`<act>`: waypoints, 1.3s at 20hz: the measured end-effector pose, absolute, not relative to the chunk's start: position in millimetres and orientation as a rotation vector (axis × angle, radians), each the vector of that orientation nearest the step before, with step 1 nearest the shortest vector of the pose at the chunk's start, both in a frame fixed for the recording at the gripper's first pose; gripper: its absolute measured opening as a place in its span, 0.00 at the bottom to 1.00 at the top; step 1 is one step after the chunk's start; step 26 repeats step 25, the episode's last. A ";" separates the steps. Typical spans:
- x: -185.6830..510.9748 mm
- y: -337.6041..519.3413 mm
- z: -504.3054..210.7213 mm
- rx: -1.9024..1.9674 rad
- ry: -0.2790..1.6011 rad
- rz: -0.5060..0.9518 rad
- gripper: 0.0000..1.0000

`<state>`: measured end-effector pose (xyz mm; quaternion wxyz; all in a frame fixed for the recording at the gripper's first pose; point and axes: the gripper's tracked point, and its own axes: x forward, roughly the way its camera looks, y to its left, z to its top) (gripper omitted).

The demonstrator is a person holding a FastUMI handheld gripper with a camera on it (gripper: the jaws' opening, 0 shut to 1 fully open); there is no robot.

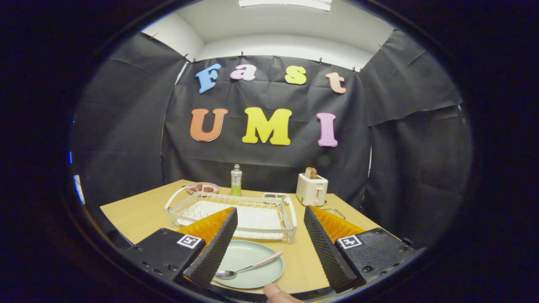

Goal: Take the plate from the dish rack, then take the spoon from the basket and place it into the plate.

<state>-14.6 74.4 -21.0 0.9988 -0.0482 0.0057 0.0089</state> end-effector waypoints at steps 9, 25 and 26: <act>-37.9 32.8 8.1 -0.016 0.021 0.000 1.00; -41.5 24.5 0.0 -0.021 0.034 -0.011 1.00; -41.5 24.5 0.0 -0.021 0.034 -0.011 1.00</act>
